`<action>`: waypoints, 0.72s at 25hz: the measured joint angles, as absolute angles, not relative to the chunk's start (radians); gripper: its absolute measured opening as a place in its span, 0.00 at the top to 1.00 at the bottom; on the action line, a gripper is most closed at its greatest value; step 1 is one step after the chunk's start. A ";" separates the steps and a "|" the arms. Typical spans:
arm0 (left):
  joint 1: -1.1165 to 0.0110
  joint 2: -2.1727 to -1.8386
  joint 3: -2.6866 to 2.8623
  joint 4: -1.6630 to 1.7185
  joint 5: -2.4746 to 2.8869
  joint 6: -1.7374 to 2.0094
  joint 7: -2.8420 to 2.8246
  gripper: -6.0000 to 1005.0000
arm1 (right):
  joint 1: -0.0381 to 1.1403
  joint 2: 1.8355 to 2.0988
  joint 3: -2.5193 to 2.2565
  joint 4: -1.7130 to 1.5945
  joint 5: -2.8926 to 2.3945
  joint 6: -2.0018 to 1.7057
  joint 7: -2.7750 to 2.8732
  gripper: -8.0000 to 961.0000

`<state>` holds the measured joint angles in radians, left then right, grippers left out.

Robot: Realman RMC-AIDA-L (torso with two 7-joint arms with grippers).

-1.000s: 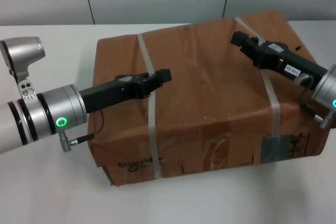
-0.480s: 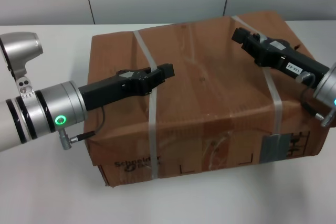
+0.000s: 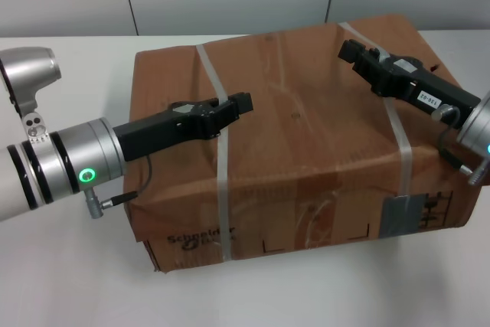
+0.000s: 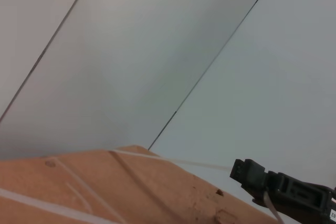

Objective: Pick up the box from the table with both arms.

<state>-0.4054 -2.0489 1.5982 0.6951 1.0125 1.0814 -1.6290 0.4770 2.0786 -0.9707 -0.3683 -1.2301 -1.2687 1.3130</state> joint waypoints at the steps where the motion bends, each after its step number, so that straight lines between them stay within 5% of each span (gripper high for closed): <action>1: -0.405 -2.049 1.598 0.695 1.013 1.081 -1.629 0.90 | 0.477 2.079 -0.971 -0.368 -1.230 -1.269 1.313 0.87; 18: -0.405 -2.049 1.594 0.692 1.013 1.081 -1.628 0.90 | 0.477 2.079 -0.971 -0.368 -1.230 -1.270 1.313 0.87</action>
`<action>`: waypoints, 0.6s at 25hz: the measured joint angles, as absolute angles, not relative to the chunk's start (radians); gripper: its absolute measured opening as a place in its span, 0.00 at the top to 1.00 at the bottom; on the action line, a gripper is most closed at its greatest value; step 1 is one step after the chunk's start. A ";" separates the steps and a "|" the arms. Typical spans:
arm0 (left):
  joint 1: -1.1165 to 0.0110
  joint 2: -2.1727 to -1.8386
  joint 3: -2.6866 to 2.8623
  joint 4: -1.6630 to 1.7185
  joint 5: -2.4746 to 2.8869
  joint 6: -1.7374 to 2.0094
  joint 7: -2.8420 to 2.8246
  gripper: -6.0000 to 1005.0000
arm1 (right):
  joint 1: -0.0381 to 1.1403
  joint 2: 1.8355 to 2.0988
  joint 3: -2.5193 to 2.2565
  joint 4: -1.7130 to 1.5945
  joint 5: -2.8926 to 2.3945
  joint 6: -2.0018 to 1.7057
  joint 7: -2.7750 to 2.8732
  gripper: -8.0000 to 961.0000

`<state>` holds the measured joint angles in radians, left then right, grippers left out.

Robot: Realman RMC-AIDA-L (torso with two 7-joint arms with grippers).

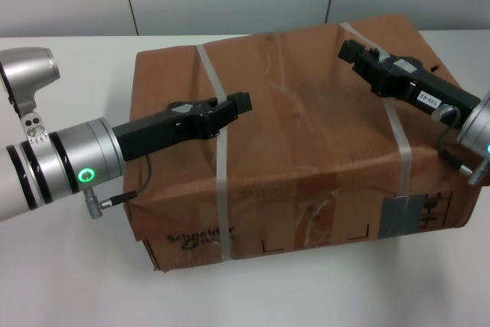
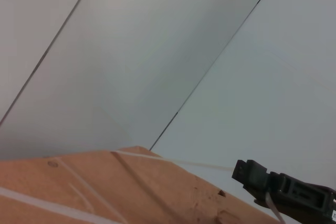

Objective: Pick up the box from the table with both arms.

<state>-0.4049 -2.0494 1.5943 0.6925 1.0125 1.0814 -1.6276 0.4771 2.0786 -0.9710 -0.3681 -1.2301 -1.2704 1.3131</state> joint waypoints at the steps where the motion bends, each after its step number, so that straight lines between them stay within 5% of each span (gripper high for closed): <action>1: -0.405 -2.049 1.594 0.693 1.012 1.081 -1.628 0.90 | 0.477 2.079 -0.971 -0.368 -1.230 -1.273 1.313 0.87; 15: -0.395 -2.049 1.592 0.694 0.992 1.081 -1.626 0.90 | 0.477 2.078 -0.969 -0.368 -1.230 -1.282 1.313 0.87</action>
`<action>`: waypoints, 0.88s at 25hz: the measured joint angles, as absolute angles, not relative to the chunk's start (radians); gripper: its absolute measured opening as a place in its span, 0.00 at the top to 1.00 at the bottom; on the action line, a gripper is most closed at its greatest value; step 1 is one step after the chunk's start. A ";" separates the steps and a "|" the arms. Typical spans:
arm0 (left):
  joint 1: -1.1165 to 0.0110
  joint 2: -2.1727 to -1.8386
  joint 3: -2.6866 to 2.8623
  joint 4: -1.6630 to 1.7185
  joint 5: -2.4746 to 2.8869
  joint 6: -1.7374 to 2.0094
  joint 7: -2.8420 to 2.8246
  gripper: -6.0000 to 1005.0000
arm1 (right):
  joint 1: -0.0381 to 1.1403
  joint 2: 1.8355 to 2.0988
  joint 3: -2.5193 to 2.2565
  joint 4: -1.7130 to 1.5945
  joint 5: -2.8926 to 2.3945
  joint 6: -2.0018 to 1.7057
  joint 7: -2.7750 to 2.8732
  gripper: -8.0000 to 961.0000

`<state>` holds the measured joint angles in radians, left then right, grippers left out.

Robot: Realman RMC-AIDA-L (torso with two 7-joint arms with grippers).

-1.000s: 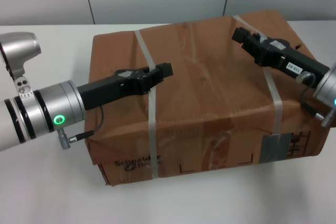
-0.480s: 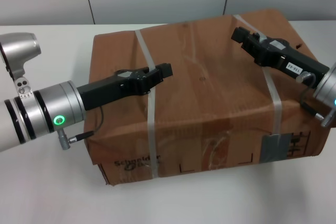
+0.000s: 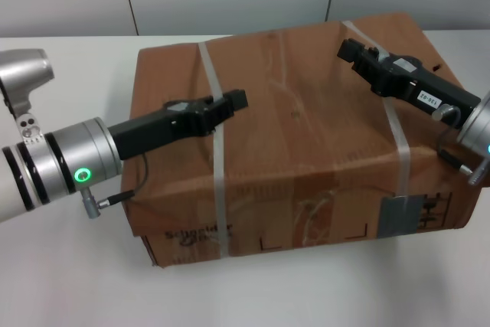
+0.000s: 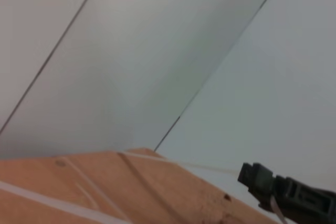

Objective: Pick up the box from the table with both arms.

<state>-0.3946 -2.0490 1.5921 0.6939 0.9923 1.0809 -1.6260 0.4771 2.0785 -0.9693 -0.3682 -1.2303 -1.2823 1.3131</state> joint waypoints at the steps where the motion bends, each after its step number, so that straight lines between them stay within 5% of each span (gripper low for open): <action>1: -0.393 -2.048 1.593 0.695 0.980 1.081 -1.625 0.90 | 0.477 2.079 -0.969 -0.368 -1.230 -1.282 1.313 0.87; 22: -0.390 -2.046 1.594 0.694 0.969 1.080 -1.621 0.90 | 0.477 2.079 -0.970 -0.368 -1.230 -1.276 1.313 0.87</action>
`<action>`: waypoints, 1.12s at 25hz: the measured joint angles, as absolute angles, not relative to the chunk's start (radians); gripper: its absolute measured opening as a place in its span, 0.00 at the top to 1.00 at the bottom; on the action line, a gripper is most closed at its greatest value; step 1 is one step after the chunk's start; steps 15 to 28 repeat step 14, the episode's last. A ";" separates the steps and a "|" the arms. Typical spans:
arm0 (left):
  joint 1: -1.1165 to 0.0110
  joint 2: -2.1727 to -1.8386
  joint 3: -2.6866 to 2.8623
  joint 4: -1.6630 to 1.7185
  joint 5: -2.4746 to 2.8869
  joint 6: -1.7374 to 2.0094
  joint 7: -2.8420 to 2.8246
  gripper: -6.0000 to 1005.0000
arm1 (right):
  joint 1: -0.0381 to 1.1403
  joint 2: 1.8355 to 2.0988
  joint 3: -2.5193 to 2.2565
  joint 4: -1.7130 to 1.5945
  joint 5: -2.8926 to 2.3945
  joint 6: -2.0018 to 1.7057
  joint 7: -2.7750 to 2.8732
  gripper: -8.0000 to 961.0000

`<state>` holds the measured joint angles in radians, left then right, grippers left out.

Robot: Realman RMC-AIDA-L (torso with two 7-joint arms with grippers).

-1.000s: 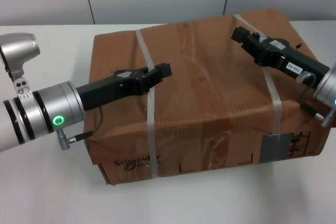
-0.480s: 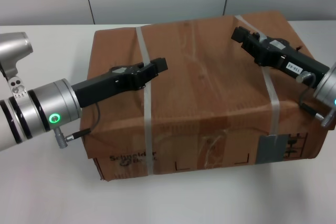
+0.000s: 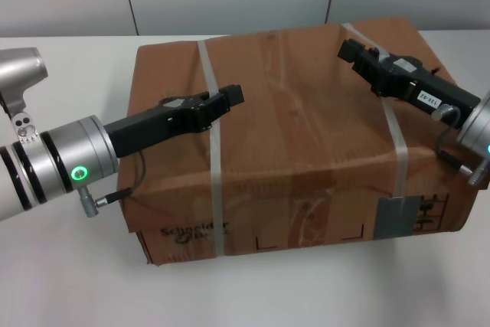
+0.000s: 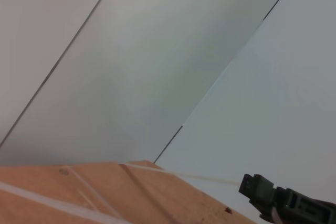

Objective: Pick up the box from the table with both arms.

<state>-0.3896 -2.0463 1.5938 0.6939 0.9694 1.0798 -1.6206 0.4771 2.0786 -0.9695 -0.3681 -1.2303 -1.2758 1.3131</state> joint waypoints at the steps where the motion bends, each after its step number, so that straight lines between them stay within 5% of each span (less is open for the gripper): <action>1: -0.390 -2.046 1.594 0.694 0.969 1.080 -1.620 0.90 | 0.477 2.079 -0.969 -0.368 -1.230 -1.276 1.313 0.87; 28: -0.390 -2.046 1.592 0.691 0.969 1.080 -1.620 0.90 | 0.477 2.079 -0.970 -0.368 -1.230 -1.275 1.313 0.87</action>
